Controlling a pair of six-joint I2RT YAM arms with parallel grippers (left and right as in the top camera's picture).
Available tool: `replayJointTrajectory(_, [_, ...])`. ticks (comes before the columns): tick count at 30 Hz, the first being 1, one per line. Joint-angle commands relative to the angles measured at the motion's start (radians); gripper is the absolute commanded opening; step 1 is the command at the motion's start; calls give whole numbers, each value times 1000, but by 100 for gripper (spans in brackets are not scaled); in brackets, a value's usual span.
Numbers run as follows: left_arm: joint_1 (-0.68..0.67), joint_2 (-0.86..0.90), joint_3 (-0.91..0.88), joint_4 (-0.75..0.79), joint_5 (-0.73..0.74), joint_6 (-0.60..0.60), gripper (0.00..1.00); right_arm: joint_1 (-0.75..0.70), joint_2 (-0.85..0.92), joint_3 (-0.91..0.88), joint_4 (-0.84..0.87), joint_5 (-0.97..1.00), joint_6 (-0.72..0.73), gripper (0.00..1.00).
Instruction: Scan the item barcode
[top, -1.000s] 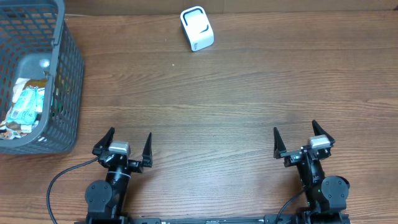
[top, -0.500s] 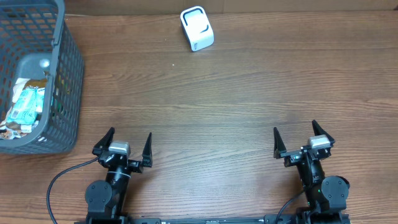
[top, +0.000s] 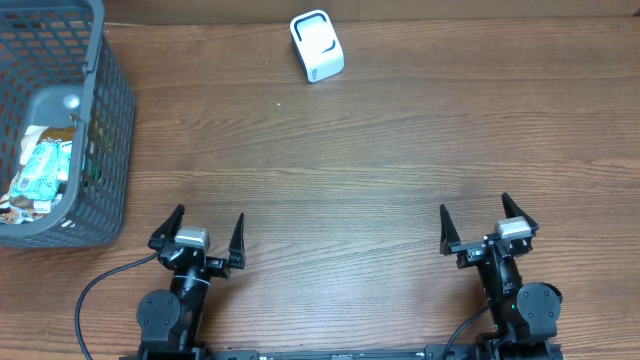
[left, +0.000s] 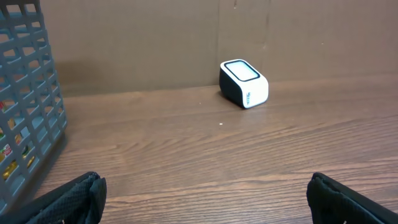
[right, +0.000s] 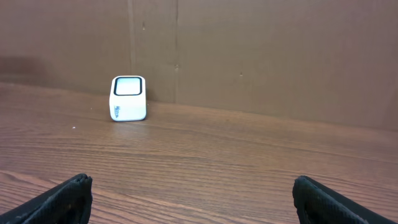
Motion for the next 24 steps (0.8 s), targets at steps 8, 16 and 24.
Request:
replayJointTrajectory(8, [4,-12,-3,8,20,14,99,4,-7,-11,2,-6,-4,100])
replayJointTrajectory(16, [4,-10,156,-54,-115,-50,100,4,-7,-11,2,-6,-4,100])
replayJointTrajectory(24, [4,94,452,-270,-223,-144,99,4,-7,-11,2,-6,-4,100])
